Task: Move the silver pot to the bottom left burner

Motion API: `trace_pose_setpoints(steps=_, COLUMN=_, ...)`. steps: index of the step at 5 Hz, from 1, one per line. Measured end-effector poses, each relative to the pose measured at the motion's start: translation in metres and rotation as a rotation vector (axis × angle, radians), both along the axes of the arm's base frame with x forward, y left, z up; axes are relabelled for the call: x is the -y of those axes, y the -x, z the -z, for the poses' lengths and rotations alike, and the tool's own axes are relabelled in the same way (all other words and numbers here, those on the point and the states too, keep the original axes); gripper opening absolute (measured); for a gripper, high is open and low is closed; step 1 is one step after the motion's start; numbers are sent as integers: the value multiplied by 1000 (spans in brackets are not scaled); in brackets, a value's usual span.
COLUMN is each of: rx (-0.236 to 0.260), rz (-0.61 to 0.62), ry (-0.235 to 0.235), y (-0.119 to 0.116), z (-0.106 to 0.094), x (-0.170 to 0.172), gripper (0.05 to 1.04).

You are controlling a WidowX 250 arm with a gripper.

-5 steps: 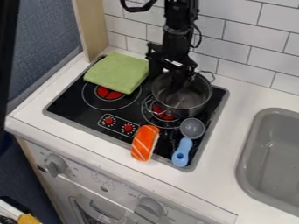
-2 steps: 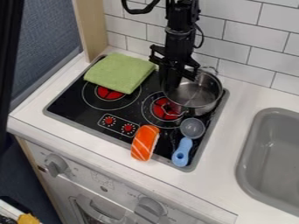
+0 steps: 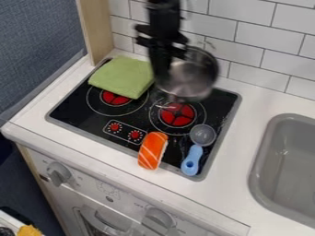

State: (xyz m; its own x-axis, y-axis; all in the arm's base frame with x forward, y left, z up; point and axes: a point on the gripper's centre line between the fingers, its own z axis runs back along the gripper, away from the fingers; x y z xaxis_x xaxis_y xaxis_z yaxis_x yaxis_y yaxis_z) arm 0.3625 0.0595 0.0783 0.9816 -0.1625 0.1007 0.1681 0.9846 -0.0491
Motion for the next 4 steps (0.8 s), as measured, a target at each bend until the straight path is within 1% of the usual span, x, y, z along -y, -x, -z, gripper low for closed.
trace_pose_setpoints(steps=1, rx=-54, rz=12, ry=-20, y=42, z=0, x=-36, gripper=77)
trace_pose_setpoints(steps=2, rx=-120, rz=-39, ry=-102, y=77, z=11, x=-81, gripper=77)
trace_pose_setpoints(steps=3, rx=-152, rz=-97, ry=-180, y=81, z=14, x=-108, gripper=77)
trace_pose_setpoints(steps=4, rx=-205, rz=-126, ry=-202, y=82, z=25, x=-119, gripper=77)
